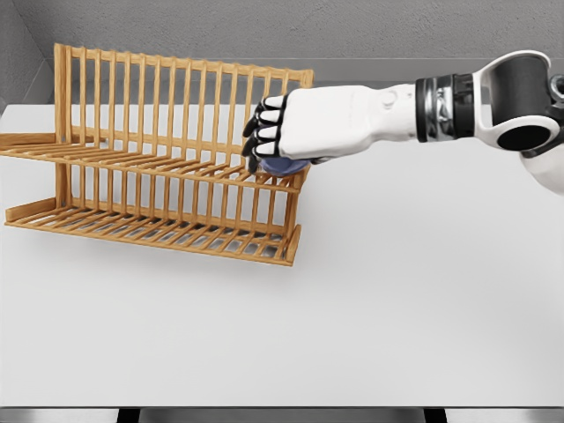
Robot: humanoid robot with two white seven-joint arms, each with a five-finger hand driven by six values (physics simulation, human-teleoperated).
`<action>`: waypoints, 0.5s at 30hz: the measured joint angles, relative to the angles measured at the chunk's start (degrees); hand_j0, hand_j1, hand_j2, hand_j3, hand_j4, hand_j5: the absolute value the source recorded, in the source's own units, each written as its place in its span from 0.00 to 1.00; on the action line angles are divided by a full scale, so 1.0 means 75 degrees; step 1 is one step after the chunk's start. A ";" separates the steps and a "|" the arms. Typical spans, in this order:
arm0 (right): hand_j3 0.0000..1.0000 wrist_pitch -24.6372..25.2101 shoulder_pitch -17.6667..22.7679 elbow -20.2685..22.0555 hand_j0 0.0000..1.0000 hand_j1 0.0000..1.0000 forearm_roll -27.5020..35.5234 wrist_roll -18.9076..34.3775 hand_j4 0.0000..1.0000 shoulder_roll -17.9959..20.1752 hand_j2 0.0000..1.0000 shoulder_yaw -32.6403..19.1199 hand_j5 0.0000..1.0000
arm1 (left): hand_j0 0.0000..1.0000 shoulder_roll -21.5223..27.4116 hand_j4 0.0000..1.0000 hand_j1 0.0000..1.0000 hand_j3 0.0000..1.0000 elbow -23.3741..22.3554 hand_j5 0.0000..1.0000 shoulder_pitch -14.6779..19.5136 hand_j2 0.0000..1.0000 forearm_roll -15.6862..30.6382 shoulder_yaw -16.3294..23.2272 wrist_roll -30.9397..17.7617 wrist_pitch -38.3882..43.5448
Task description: Right arm put cup on second shelf
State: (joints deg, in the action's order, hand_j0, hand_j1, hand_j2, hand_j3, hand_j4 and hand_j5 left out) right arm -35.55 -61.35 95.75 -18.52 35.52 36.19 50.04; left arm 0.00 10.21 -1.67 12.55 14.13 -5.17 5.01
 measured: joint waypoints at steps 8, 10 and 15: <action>1.00 0.0046 -0.0199 0.0082 1.00 1.00 0.0126 -0.0060 1.00 0.0007 1.00 -0.0618 1.00 | 1.00 0.0000 1.00 1.00 1.00 -0.0002 1.00 0.0000 1.00 0.0000 0.0003 -0.0001 0.0000; 1.00 0.0048 -0.0141 0.0084 1.00 1.00 0.0141 -0.0063 1.00 0.0194 1.00 -0.1176 1.00 | 1.00 0.0000 1.00 1.00 1.00 -0.0002 1.00 0.0000 1.00 0.0000 0.0002 0.0000 -0.0001; 1.00 0.0063 0.2664 -0.0272 1.00 1.00 0.0199 -0.0068 1.00 0.1311 1.00 -0.3352 1.00 | 1.00 0.0000 1.00 1.00 1.00 -0.0003 1.00 0.0000 1.00 0.0000 0.0003 0.0000 -0.0001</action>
State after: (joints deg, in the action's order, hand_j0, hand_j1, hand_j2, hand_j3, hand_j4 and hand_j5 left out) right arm -35.07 -41.37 93.71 -17.03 35.01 46.02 24.90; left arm 0.00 10.19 -1.67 12.55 14.15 -5.17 5.01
